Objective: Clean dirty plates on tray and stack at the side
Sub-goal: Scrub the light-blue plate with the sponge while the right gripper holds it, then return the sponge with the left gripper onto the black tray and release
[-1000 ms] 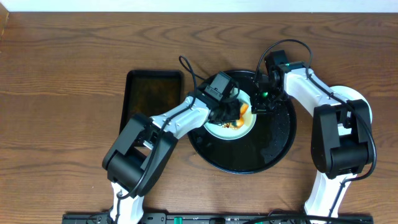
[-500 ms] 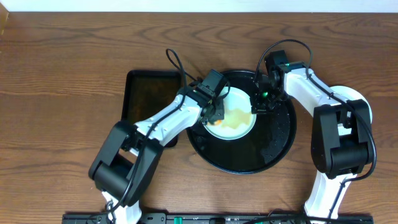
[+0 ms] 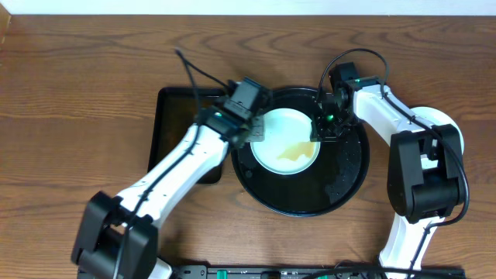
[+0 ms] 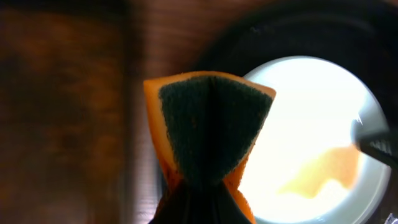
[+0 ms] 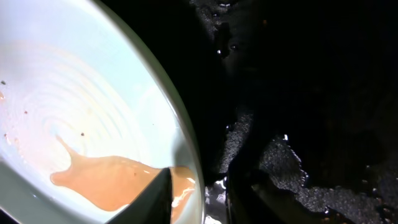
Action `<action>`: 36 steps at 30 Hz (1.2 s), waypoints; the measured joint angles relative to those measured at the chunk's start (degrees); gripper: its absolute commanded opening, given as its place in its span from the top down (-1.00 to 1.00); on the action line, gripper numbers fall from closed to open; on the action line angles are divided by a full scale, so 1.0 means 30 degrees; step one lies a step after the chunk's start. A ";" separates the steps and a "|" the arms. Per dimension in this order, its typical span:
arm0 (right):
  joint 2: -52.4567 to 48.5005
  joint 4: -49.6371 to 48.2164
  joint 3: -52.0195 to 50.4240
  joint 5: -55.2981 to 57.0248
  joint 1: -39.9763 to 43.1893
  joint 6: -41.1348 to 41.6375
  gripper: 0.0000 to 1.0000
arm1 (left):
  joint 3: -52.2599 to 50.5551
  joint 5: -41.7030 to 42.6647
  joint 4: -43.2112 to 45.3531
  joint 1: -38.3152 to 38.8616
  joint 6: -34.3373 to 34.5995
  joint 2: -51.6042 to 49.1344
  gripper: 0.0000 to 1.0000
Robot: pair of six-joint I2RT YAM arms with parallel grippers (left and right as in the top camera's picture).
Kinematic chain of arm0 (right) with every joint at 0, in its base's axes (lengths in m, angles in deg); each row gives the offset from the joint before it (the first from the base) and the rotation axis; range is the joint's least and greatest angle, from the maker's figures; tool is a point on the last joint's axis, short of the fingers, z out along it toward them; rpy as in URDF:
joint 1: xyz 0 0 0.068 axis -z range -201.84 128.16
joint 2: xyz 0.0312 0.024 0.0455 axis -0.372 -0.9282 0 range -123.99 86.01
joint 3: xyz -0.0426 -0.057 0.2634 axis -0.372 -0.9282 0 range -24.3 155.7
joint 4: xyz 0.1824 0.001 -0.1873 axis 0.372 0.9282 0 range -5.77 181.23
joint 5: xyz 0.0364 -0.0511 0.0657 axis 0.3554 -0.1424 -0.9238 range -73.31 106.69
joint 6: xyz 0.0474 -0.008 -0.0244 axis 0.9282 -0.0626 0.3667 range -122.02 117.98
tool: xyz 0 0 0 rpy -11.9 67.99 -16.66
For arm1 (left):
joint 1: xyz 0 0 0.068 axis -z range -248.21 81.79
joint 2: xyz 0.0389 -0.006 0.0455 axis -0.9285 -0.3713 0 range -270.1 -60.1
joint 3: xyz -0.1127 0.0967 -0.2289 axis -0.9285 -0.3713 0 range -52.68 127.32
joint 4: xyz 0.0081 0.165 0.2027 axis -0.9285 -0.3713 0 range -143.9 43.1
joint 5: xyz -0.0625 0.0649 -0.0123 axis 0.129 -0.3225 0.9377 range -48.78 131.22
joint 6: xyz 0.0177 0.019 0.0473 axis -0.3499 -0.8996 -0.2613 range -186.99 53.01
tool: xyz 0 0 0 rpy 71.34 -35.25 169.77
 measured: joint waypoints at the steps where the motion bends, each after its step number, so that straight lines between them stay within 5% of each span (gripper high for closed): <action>1: 0.0000 -0.0022 0.0000 0.0066 0.0000 0.0036 0.70 | 0.0000 -0.0102 -0.0299 -0.0437 -0.0022 0.0175 0.85; 15: -0.0007 -0.0168 0.0000 0.0321 -0.0036 -0.0095 0.70 | -0.0444 0.3563 -0.0794 -0.7956 -0.2324 -0.1625 0.85; 28: -0.0007 -0.0117 0.0000 0.0423 -0.0036 -0.0087 0.77 | -0.0525 1.1992 -0.0729 -1.0513 -0.8247 -0.5821 0.85; 36: -0.0007 -0.0073 0.0000 0.0459 -0.0036 -0.0087 0.79 | -0.0029 0.6244 -0.2841 -1.0797 -0.4517 -0.5552 0.85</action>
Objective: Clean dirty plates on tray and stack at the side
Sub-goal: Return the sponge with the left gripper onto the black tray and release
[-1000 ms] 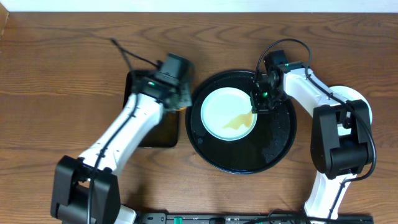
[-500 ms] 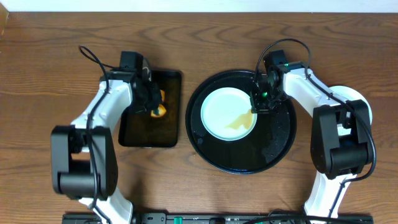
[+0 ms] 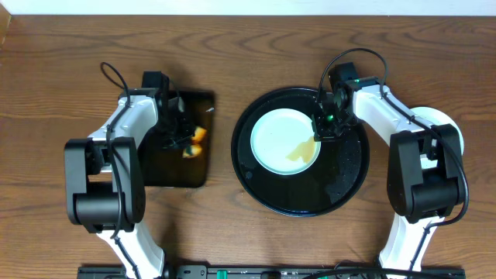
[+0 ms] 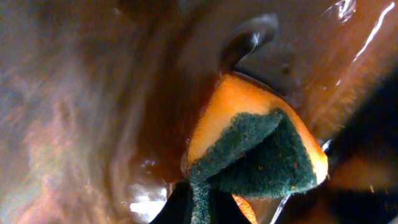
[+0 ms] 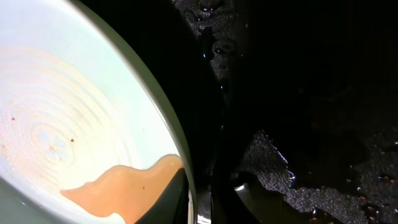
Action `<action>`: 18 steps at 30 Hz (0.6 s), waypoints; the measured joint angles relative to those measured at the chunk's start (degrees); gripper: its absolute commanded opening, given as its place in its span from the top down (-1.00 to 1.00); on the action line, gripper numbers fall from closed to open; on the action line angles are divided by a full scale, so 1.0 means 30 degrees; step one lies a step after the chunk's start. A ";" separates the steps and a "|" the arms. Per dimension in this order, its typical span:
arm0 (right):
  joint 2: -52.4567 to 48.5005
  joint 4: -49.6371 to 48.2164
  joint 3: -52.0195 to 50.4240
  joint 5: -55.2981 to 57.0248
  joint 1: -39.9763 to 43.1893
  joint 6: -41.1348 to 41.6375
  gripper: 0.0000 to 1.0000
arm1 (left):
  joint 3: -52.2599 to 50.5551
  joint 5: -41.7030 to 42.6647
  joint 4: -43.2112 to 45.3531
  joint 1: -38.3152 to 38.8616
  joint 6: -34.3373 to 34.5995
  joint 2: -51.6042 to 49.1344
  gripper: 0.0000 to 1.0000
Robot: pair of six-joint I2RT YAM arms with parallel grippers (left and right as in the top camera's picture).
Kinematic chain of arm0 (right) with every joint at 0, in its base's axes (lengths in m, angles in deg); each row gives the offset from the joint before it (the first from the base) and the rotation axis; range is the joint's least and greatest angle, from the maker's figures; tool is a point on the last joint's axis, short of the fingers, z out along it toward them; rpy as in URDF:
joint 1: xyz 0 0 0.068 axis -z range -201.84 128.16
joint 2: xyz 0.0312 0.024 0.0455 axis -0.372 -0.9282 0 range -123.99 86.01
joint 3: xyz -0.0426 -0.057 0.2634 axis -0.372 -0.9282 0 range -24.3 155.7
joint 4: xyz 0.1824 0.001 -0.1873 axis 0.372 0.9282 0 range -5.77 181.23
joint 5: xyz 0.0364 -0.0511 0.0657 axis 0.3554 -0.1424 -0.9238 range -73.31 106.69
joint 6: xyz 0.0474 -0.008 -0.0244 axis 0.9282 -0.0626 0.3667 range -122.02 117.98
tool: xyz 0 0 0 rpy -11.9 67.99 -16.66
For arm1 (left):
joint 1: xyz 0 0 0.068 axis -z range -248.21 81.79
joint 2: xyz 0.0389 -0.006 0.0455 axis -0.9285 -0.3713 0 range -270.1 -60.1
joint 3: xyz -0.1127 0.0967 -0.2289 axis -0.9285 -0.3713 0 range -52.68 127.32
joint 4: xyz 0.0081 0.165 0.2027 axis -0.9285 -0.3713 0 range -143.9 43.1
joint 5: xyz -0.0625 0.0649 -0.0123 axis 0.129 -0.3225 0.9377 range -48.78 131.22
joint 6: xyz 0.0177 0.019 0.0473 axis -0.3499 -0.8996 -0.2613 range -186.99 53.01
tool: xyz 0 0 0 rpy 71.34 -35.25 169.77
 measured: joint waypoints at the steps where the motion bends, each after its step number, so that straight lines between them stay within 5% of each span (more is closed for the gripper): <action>1: 0.0000 0.0029 0.0000 0.0000 0.0000 0.0000 0.80 | -0.0007 -0.0641 -0.0080 0.0000 0.0437 0.0102 0.85; 7: 0.0000 0.0073 0.0000 0.0000 0.0000 -0.0007 0.81 | -0.0226 0.2069 0.0743 0.0022 -0.2973 0.0211 0.85; 18: 0.0000 0.0138 0.0000 0.0000 0.0000 0.0000 0.83 | -0.0408 0.4823 0.0933 0.2477 -0.5304 0.0211 0.85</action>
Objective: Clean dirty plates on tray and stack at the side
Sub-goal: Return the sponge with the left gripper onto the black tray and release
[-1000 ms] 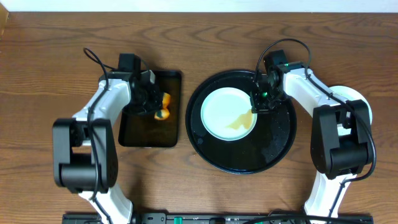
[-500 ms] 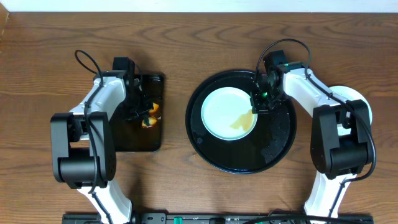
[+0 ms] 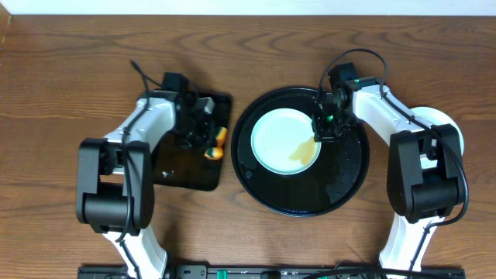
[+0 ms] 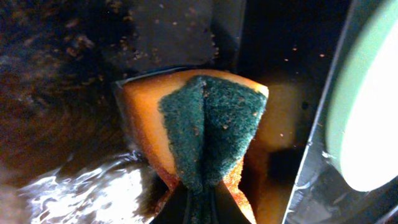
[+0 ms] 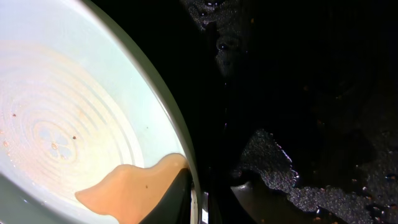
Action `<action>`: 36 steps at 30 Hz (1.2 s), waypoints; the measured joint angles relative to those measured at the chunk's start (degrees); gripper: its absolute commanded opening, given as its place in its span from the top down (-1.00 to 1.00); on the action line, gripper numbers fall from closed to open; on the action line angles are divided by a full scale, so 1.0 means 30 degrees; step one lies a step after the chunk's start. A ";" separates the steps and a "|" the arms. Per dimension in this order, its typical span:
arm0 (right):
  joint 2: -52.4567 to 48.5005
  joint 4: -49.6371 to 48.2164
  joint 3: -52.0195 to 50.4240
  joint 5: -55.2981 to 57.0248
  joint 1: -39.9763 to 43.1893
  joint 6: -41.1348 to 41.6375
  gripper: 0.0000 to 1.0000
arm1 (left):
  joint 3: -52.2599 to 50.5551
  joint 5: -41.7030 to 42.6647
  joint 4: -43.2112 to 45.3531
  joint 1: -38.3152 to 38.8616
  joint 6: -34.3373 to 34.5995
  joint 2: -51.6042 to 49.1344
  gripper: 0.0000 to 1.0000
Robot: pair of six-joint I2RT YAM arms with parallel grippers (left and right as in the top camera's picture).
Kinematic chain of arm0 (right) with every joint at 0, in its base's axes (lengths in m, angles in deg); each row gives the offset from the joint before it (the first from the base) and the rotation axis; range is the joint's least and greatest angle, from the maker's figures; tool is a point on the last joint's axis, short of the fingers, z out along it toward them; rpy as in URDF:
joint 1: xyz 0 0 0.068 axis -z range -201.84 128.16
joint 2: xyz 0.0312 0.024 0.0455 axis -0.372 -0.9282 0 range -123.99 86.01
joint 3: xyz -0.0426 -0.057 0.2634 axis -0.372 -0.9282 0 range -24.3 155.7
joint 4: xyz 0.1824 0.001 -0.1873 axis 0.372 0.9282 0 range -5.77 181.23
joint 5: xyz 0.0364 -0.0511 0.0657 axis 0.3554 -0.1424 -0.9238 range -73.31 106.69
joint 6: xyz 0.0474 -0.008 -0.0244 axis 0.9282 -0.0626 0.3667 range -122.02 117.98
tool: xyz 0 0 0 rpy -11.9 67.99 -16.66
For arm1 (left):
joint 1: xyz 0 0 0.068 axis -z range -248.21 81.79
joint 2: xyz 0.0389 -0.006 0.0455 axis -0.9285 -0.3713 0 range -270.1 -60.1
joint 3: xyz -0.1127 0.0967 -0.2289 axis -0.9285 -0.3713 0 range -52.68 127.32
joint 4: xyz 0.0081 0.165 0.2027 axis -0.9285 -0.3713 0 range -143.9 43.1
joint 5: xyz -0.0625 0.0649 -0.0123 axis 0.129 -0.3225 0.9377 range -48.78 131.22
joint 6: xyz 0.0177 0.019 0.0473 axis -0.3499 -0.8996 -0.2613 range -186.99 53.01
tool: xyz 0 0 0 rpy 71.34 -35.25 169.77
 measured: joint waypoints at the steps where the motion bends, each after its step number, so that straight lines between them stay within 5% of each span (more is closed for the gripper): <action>1: 0.0000 0.0000 0.0000 0.0000 0.0000 0.0000 0.82 | 0.0000 0.0066 0.0015 0.0335 -0.0255 0.0000 0.85; 6: 0.0000 0.0138 0.0000 -0.0007 0.0000 -0.0007 0.82 | 0.0000 -0.1042 0.0189 0.1115 -0.0146 0.0000 0.85; 14: 0.0000 0.0226 0.0000 -0.0022 0.0000 -0.0015 0.84 | 0.0066 -0.6921 -0.0066 0.1355 0.4197 0.0328 0.86; 27: 0.0000 0.0299 0.0000 -0.0036 0.0007 -0.0015 0.83 | 0.0051 -0.3067 0.0685 0.1297 0.1195 0.0321 0.76; 36: 0.0000 0.0291 0.0000 -0.0131 0.0007 -0.0087 0.63 | 0.0051 -0.5668 0.0357 0.1479 0.2550 0.1071 -0.24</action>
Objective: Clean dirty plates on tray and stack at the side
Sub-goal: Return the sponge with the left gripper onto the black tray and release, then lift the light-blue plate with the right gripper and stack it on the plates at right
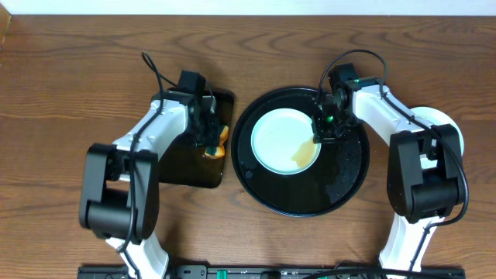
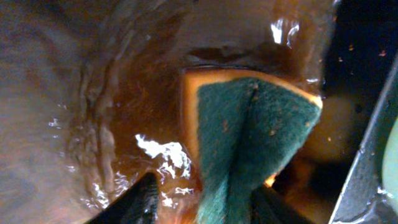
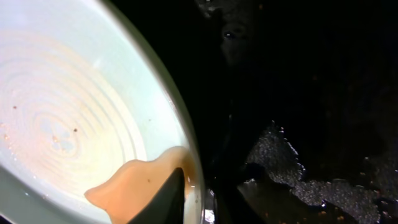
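A white plate [image 1: 279,139] with a puddle of tan sauce [image 3: 137,183] lies on the round black tray [image 1: 341,178]. My right gripper [image 1: 320,130] is shut on the plate's right rim [image 3: 186,155], one finger in the sauce and the other outside the rim. The orange sponge with a green scouring face [image 2: 249,124] sits folded in brown water in the black rectangular basin [image 1: 182,167], near its right edge. My left gripper [image 2: 208,199] stands open around the sponge [image 1: 218,145], with a gap on the left side.
The round tray's floor [image 3: 311,81] is wet, with grit and droplets to the right of the plate. The basin holds murky brown water [image 2: 93,93]. Bare wooden tabletop [image 1: 70,77] surrounds both containers.
My left gripper was pinched shut on the sponge at the basin's right side. Now its fingers stand apart and the sponge lies in the brown water. The right gripper still holds the plate's rim.
First my left gripper held the folded sponge at the plate's left edge over the round tray. Then it had the sponge down in the basin's water, then at the basin's right side, and now it is open. The right gripper kept its hold on the plate throughout.
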Action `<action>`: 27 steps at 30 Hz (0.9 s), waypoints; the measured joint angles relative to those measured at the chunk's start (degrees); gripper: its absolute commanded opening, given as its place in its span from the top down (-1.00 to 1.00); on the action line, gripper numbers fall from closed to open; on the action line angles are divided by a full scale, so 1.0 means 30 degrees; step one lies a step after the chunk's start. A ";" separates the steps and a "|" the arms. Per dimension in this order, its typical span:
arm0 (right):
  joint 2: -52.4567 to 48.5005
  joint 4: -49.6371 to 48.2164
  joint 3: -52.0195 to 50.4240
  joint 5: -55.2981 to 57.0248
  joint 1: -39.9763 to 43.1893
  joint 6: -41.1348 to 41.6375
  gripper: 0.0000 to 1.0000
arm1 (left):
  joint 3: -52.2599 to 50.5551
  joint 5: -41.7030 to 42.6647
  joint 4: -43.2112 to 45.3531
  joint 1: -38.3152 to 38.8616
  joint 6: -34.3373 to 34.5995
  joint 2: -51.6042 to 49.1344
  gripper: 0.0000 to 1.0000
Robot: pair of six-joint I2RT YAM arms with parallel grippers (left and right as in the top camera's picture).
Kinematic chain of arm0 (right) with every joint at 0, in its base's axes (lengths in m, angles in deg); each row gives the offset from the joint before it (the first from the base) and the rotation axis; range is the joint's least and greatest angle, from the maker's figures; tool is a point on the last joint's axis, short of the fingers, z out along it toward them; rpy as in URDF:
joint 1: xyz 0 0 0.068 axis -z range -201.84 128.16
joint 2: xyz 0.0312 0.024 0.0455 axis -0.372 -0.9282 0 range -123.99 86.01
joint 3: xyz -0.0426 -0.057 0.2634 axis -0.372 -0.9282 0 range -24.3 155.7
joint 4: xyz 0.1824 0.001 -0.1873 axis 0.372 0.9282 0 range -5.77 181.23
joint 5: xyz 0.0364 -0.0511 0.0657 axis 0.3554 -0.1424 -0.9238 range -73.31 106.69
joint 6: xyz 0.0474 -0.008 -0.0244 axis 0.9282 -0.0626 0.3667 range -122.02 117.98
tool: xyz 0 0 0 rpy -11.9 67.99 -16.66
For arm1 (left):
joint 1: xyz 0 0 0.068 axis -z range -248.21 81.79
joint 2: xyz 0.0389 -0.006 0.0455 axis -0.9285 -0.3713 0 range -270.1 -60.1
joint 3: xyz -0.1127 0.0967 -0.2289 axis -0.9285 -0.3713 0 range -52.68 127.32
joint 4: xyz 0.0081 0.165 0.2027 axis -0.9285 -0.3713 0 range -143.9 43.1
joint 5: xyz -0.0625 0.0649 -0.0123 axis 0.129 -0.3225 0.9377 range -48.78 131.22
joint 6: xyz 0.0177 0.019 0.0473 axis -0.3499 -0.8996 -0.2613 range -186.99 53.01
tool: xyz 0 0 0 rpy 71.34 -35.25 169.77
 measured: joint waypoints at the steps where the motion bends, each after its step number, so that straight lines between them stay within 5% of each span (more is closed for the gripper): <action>1: 0.0000 -0.0015 0.0000 -0.0036 0.0000 -0.0007 0.61 | 0.0000 -0.0408 -0.0058 0.0000 0.0226 0.0408 -0.33; 10: 0.0000 -0.1472 -0.0080 -0.0036 -0.0007 0.0000 0.74 | 0.0000 -0.2295 -0.2069 0.0000 0.1683 0.5326 -0.49; 13: 0.0124 -0.1902 -0.0386 0.0007 -0.0007 -0.0029 0.97 | 0.0000 -0.2426 -0.2783 0.0000 0.1836 0.5544 -0.48; 27: 0.0831 -0.2186 -0.0729 0.0087 0.0066 -0.0168 0.98 | 0.0000 -0.2448 -0.3519 0.0000 0.2149 0.5537 -0.57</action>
